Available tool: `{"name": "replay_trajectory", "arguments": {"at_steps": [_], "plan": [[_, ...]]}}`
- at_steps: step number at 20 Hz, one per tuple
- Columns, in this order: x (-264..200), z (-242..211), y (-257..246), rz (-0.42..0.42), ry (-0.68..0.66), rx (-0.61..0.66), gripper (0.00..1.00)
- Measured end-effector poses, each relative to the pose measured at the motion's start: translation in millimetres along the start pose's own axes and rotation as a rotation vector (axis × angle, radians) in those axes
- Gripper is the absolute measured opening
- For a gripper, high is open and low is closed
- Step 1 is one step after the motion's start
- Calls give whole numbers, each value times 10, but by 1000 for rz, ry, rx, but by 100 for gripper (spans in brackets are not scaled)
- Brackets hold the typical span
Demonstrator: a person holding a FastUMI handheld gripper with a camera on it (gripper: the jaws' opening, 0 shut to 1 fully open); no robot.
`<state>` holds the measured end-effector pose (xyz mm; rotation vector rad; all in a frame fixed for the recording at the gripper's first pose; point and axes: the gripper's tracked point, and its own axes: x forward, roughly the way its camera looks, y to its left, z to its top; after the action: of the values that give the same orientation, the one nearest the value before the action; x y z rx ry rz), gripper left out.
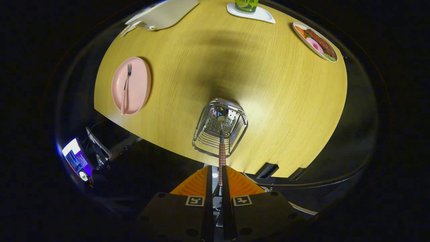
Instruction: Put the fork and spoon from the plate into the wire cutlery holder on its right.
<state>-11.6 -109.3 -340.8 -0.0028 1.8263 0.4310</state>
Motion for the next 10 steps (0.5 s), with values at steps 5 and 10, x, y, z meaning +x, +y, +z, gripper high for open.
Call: {"name": "replay_trajectory", "arguments": {"at_steps": [5, 10], "plan": [[-258, 97, 547, 111, -210, 5, 14], [-399, 291, 1374, 231, -346, -53, 14]]}}
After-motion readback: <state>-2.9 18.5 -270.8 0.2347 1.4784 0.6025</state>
